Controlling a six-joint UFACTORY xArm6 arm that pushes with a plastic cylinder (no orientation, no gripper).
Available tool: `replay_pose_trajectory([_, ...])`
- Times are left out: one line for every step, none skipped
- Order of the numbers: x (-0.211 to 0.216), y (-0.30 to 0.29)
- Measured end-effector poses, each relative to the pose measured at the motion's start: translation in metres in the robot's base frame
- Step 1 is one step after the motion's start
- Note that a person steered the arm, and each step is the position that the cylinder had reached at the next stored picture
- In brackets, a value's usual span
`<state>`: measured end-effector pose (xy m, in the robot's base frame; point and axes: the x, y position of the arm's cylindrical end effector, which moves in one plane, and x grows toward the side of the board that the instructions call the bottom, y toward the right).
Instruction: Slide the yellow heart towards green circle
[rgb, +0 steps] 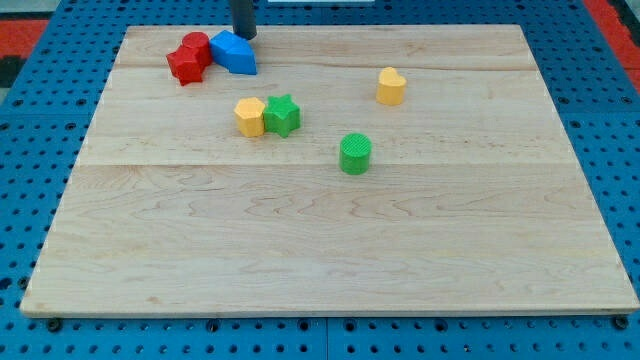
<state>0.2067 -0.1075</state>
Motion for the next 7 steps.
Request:
replay_pose_trajectory([0.0,0.0])
replay_pose_trajectory([0.006,0.016])
replay_pose_trajectory([0.04,0.089])
replay_pose_trajectory([0.085,0.12])
replay_pose_trajectory([0.098,0.144])
replay_pose_trajectory([0.078,0.159])
replay_pose_trajectory([0.078,0.162])
